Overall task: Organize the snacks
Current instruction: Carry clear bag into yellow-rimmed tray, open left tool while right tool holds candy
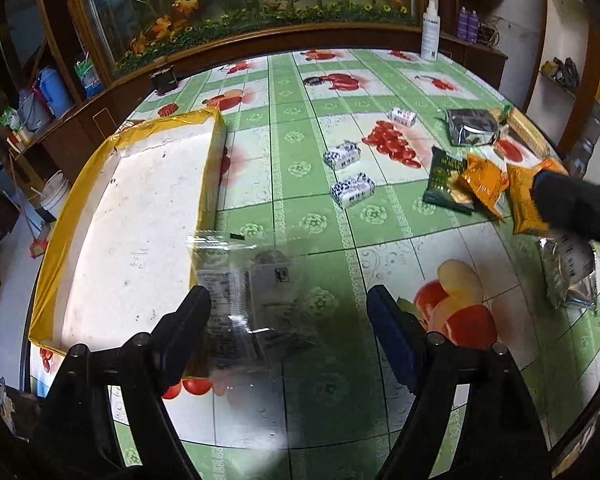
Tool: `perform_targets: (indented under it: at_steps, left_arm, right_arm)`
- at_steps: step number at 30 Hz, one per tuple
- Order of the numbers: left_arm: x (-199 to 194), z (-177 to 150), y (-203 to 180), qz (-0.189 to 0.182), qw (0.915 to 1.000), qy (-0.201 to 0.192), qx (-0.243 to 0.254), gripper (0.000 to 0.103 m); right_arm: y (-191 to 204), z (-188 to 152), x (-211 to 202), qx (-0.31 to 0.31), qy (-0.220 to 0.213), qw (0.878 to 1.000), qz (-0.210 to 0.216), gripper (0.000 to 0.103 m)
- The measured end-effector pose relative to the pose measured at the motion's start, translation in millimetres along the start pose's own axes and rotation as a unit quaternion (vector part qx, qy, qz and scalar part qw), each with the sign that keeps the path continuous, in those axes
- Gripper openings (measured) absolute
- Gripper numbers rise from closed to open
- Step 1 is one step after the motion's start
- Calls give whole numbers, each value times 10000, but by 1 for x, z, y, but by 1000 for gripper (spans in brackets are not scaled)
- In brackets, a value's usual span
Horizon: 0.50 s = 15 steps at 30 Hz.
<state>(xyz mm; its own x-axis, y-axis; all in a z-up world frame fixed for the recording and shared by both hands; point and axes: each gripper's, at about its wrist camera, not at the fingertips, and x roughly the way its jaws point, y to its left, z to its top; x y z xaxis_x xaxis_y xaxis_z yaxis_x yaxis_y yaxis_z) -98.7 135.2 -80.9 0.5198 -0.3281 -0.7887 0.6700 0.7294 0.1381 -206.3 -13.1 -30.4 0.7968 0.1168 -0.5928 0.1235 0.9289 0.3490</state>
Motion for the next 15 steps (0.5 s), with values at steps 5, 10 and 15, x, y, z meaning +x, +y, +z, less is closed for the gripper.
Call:
perform_targets:
  at_steps: [5,10,15]
  left_arm:
    - [3,-5,-22,652,9974,-107,285,80]
    - [6,-6,-41,715,9954,-120,620,80]
    - [-16,-1,-35,1175,9906,-552,427,79]
  right_arm:
    - [-17,-4,-16,195,-94,9997,-147,20]
    - [-33,-7,-19,359,-61,9990,-265,20]
    - [-36,-9,-20,398,-41,9987,-302,20]
